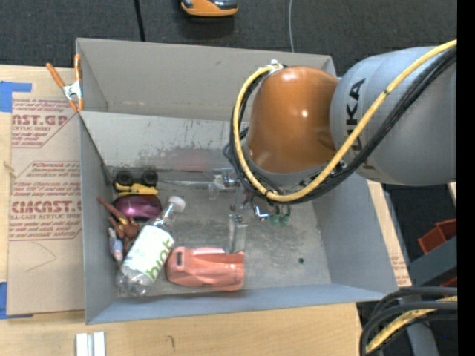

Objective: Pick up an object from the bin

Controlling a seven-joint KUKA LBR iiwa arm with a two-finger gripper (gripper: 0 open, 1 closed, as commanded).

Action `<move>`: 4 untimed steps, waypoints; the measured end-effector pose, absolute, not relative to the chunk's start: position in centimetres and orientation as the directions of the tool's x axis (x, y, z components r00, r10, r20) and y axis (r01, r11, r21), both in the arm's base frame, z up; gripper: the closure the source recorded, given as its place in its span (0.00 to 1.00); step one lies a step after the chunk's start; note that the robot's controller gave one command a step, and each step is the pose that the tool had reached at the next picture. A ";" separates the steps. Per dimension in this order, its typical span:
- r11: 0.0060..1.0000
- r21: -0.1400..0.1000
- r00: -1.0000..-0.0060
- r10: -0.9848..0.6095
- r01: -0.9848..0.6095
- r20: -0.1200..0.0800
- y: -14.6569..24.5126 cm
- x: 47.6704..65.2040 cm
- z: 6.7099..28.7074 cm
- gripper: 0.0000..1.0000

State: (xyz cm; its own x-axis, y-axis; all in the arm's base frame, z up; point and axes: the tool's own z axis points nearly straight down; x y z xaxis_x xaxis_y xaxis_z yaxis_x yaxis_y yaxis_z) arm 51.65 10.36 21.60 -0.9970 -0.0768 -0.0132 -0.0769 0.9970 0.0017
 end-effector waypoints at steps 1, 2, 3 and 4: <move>0.982 0.000 -0.982 -0.189 -0.189 -0.005 10.2 49.8 14.9 0.00; 0.982 0.002 -0.982 -0.189 -0.189 0.006 10.3 49.3 9.9 0.00; 0.957 0.004 -0.957 -0.291 -0.291 0.007 10.1 49.4 8.0 1.00; 0.957 0.004 -0.957 -0.291 -0.291 0.007 10.1 49.4 8.0 1.00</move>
Offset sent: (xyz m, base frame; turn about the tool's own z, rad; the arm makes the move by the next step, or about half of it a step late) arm -0.0194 0.0066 -0.0771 0.0500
